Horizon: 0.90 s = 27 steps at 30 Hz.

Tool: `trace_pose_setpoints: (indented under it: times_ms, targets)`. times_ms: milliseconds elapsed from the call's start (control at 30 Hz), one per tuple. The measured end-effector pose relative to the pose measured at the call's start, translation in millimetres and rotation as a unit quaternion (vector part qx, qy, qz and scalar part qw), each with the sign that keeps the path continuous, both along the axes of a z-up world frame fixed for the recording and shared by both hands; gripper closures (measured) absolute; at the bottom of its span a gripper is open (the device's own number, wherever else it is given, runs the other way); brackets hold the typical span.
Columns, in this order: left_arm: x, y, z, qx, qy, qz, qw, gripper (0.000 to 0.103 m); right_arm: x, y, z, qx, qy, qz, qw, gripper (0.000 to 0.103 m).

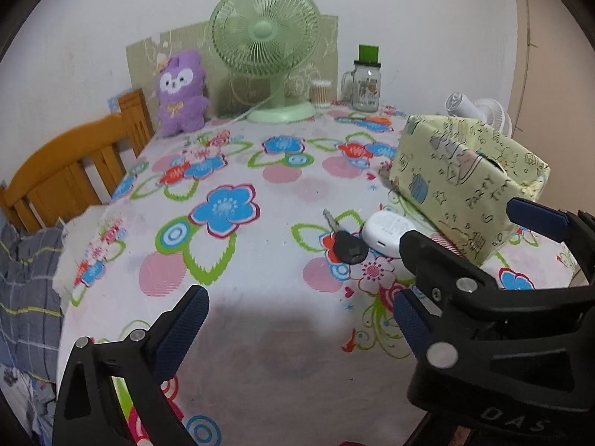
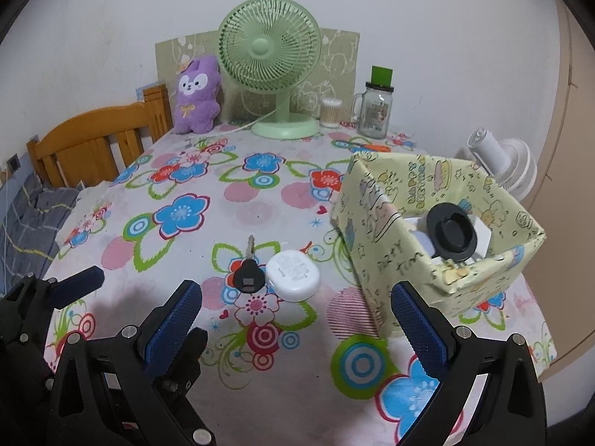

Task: Organize rigid objects
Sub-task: 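Move the right tool to the white round case and grasp it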

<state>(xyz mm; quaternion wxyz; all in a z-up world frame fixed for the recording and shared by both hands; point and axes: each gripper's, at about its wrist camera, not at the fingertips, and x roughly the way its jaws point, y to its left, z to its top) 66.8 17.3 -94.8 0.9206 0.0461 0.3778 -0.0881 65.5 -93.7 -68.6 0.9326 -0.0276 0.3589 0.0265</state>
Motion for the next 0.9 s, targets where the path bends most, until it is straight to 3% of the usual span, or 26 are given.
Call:
trace_pose_setpoints:
  times_ms: [467, 600, 733, 900]
  targets:
    - [19, 5, -19, -0.019, 0.025, -0.025, 0.9992, 0.007, 21, 13, -20, -0.027, 0.013, -0.012, 0.999, 0.001]
    - [27, 1, -23, -0.023, 0.040, -0.028, 0.9985, 0.008, 29, 10, -26, -0.016, 0.028, -0.022, 0.999, 0.008]
    - [35, 1, -24, -0.037, 0.042, -0.034, 0.9979, 0.015, 37, 7, -32, -0.008, 0.041, -0.034, 0.999, 0.014]
    - [41, -3, -28, -0.039, 0.041, -0.048, 0.9972, 0.015, 46, 3, -39, -0.009, 0.051, -0.047, 0.998, 0.017]
